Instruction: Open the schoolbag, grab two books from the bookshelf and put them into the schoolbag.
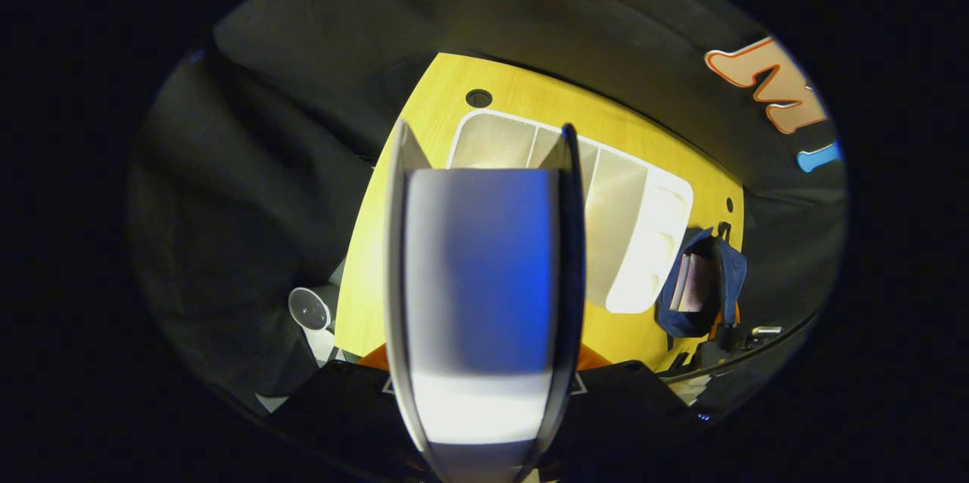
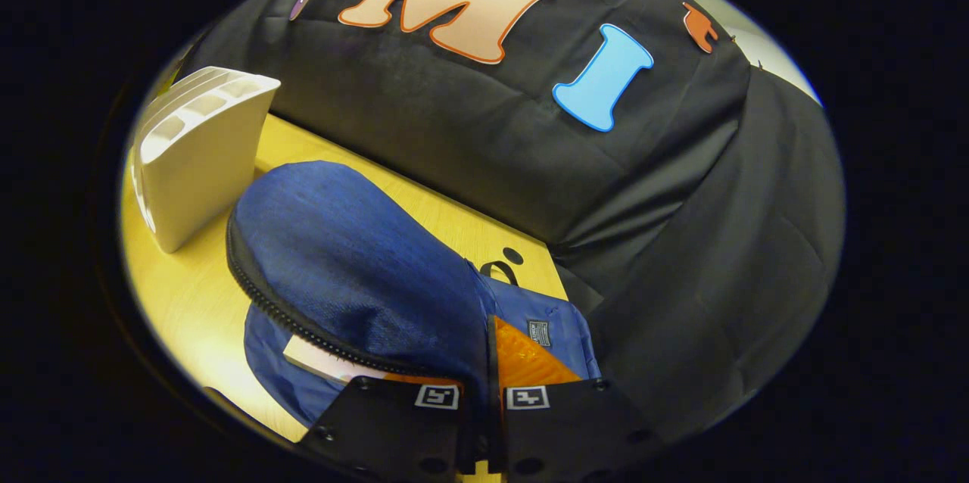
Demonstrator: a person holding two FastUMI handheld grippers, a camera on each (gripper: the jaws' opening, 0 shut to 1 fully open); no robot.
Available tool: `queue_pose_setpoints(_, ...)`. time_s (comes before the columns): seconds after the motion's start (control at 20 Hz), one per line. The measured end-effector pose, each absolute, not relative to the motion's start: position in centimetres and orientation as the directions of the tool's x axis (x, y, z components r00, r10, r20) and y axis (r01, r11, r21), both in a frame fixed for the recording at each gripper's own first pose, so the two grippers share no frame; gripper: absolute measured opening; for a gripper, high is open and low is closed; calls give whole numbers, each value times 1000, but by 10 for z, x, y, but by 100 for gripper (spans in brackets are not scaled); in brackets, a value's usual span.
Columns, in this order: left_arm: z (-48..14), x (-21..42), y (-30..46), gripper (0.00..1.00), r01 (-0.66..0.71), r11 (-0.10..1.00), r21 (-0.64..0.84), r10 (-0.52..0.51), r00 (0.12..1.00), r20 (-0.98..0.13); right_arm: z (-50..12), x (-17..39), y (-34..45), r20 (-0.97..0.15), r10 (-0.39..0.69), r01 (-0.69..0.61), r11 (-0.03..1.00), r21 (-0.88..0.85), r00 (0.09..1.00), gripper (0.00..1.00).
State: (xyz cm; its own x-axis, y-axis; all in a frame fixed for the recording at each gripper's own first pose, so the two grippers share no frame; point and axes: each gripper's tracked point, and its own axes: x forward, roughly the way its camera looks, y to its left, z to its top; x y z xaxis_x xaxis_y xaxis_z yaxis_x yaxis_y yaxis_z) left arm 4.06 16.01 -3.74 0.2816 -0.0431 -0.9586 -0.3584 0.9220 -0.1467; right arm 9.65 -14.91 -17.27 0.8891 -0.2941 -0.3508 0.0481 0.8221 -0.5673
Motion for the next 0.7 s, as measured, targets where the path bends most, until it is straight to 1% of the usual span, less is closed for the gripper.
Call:
queue_pose_setpoints(0.05, -29, 38, 155, 43, -353, 924, -149, -44, 288, -957, -173, 96, -150, -353, -289, 48, 829, -557, 890, 9)
queue_pose_setpoints(0.1, -21, 36, 148, 43, -348, 925, -150, -42, 300, -953, -172, 96, -151, -353, -285, 49, 834, -550, 891, 7)
queue_pose_setpoints(0.3, 6, 38, 107, 43, -277, 946, -171, -63, 360, -931, -169, 95, -152, -355, -267, 41, 845, -533, 896, 8)
queue_pose_setpoints(0.4, 12, 41, 76, 42, -229, 951, -207, -109, 378, -919, -167, 95, -154, -361, -259, 40, 856, -515, 896, 8)
queue_pose_setpoints(0.5, 12, 46, 42, 42, -191, 946, -261, -175, 377, -910, -165, 95, -156, -364, -254, 44, 867, -497, 896, 7)
queue_pose_setpoints(0.6, 8, 55, 12, 42, -145, 945, -292, -221, 374, -901, -163, 97, -158, -365, -249, 48, 876, -479, 897, 8)
queue_pose_setpoints(0.65, 5, 58, -1, 42, -122, 945, -302, -239, 370, -898, -162, 97, -159, -366, -245, 47, 879, -474, 898, 11)
queue_pose_setpoints(0.7, 1, 61, -16, 42, -100, 944, -314, -260, 362, -895, -161, 97, -159, -366, -239, 43, 882, -469, 899, 9)
